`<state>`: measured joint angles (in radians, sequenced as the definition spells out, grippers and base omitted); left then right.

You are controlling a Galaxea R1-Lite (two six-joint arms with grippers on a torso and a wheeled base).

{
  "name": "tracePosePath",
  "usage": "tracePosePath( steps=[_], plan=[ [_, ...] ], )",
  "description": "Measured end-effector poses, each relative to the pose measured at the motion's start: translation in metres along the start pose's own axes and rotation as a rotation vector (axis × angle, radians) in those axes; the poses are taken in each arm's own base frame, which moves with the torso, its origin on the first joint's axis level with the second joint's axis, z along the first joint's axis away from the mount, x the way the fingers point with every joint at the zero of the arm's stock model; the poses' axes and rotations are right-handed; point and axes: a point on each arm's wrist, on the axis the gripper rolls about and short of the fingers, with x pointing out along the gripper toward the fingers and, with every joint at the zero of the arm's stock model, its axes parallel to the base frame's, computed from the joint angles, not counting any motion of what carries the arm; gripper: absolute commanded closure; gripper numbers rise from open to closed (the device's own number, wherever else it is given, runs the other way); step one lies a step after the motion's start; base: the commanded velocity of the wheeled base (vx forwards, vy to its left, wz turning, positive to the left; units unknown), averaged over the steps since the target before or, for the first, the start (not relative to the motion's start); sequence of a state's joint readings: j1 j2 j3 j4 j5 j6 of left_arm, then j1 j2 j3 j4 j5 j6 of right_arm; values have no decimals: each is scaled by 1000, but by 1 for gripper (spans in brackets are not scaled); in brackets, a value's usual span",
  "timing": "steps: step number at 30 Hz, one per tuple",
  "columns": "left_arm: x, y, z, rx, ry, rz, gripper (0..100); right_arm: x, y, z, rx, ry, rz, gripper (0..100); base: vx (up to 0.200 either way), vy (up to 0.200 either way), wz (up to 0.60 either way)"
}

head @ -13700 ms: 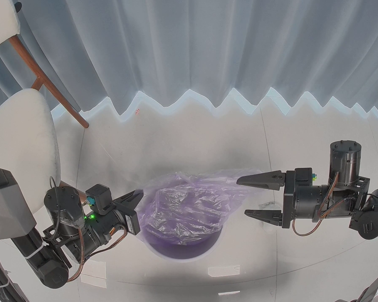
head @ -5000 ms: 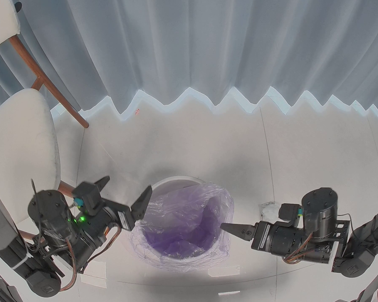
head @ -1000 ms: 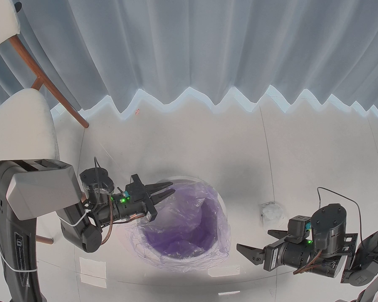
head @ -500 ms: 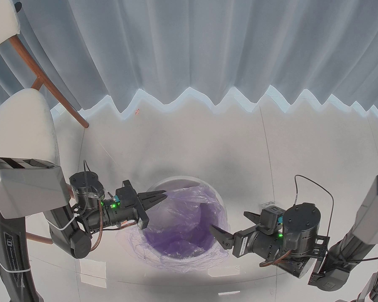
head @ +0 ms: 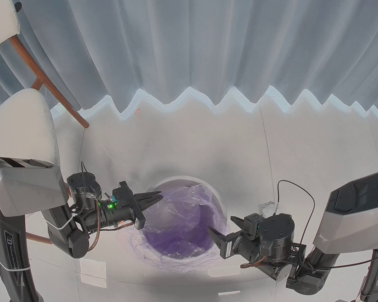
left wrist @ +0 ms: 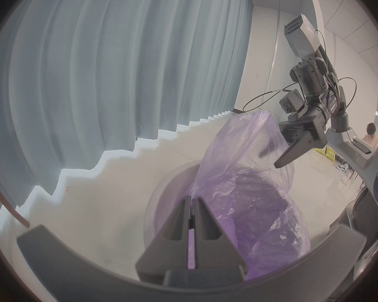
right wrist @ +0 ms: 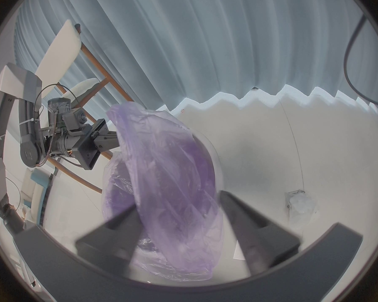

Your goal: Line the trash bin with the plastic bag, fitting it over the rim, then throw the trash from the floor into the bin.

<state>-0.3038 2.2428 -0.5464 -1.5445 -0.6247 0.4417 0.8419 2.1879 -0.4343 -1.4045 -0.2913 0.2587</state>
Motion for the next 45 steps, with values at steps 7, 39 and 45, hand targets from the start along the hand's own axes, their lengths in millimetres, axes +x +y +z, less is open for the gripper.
tracePosePath(
  steps=[7,39,45],
  plan=[
    [1,1,-2,-40,0,1,100,3,-1,-1,30,-1,3,100,0,0,0],
    [15,59,25,-860,-192,-84,100,27,-67,76,615,-76,248,100,0,0,0],
    [19,65,19,-910,-195,-87,100,38,-78,88,633,-95,227,100,0,0,0]
  ],
)
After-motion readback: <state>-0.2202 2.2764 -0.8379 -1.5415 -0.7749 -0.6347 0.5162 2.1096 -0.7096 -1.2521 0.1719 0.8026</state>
